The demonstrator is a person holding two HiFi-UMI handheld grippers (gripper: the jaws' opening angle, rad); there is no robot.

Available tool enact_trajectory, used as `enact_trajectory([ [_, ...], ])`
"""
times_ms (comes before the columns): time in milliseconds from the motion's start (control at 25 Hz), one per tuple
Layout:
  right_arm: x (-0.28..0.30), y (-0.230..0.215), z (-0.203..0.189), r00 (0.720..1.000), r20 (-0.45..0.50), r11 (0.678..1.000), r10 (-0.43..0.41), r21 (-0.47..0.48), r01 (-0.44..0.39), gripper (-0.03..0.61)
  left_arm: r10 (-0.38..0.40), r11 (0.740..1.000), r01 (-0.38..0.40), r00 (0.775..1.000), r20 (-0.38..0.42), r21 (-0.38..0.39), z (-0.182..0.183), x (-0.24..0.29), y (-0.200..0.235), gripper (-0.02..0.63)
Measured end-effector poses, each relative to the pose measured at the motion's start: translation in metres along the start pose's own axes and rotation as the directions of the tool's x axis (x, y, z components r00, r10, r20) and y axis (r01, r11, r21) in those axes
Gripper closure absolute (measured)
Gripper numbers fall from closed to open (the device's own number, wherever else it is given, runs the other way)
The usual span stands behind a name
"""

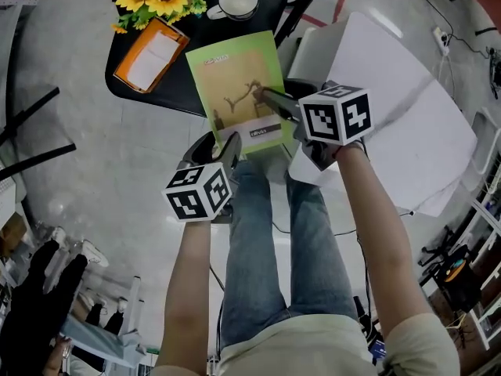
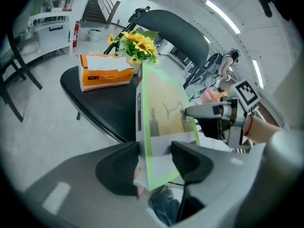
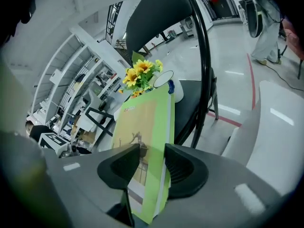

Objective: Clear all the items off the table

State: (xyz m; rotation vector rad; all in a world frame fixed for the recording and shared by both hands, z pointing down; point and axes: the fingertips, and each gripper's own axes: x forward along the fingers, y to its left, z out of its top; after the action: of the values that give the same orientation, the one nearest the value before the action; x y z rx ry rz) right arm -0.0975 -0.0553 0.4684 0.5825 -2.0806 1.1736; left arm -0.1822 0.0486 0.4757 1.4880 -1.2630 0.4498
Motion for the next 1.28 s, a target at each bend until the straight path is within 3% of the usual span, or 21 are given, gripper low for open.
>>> enact_trajectory([
  [400, 0.051, 0.004, 0.008, 0.999, -0.05, 1.0, 0.018, 0.012, -0.018, 0.414, 0.04, 0.998, -0.039, 0.999, 0.008, -0.044, 0.008, 0.011, 0.044, 0.393],
  [1160, 0.089, 0.011, 0.021, 0.999, -0.044, 1.0, 0.011, -0.009, -0.011, 0.404, 0.135, 0.991, -0.135, 0.991, 0.021, -0.004, 0.027, 0.02, 0.084, 0.371],
  [1200, 0.09, 0.011, 0.02, 0.999, -0.046, 1.0, 0.009, -0.011, -0.009, 0.398, 0.137, 0.991, -0.137, 0.99, 0.025, -0.008, 0.026, 0.019, 0.084, 0.362],
  [1280, 0.091, 0.014, 0.016, 0.998, -0.06, 1.0, 0.013, -0.022, -0.015, 0.327, 0.133, 0.991, -0.132, 0.991, 0.03, -0.019, 0.026, 0.018, 0.083, 0.348],
])
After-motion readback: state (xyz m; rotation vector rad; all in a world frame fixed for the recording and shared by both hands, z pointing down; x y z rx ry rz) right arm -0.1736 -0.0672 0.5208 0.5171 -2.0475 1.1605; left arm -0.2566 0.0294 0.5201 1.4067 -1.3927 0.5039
